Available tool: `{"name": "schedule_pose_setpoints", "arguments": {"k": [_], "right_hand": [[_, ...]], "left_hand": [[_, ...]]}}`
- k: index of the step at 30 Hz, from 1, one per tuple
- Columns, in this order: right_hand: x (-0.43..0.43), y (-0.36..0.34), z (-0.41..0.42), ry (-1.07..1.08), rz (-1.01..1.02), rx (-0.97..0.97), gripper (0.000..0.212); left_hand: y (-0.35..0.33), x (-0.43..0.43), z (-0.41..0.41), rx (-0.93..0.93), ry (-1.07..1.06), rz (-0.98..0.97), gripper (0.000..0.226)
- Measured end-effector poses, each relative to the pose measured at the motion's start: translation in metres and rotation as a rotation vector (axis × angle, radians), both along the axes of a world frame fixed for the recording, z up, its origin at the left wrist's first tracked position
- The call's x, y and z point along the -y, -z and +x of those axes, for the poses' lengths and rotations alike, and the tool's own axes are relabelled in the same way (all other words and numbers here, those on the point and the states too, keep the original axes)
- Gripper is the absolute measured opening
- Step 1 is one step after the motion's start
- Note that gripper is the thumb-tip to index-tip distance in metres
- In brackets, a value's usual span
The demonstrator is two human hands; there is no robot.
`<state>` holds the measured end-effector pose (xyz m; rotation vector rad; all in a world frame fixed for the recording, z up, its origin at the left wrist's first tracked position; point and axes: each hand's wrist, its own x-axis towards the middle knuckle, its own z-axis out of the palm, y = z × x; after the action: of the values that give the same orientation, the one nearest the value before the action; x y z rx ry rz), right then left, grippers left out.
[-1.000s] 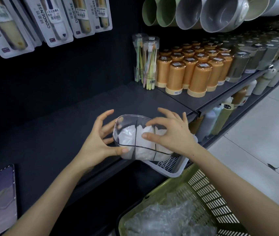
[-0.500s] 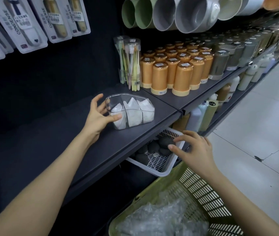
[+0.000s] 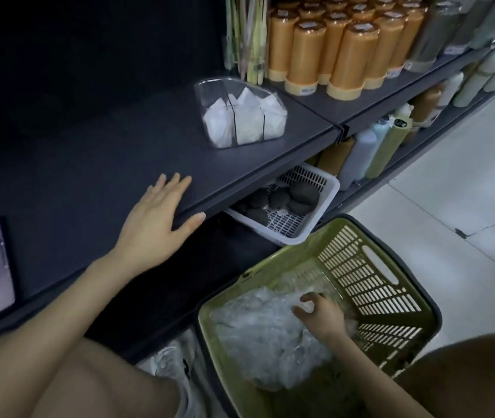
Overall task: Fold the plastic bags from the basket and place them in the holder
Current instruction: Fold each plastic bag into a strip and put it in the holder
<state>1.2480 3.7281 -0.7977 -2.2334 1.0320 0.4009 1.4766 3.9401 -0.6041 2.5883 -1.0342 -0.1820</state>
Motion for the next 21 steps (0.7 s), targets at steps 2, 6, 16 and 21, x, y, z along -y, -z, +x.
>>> {"name": "schedule_pose_setpoints", "arguments": {"k": [2,6,16,21], "right_hand": [[-0.011,0.021,-0.008,-0.036,0.064,-0.101,0.048],[-0.037,0.050,-0.010,-0.177,0.203,-0.165,0.065],[-0.094,0.076,0.024,-0.460,0.028,-0.228,0.013],[-0.057,0.026,0.018,-0.228,0.128,0.013,0.016]], "left_hand": [[0.011,-0.012,-0.006,0.115,0.058,0.086,0.083],[0.018,-0.010,-0.009,0.297,0.079,0.216,0.074],[0.020,-0.003,-0.008,0.346,0.062,0.236,0.067],[0.019,-0.002,-0.008,0.301,0.042,0.128,0.058]]}}
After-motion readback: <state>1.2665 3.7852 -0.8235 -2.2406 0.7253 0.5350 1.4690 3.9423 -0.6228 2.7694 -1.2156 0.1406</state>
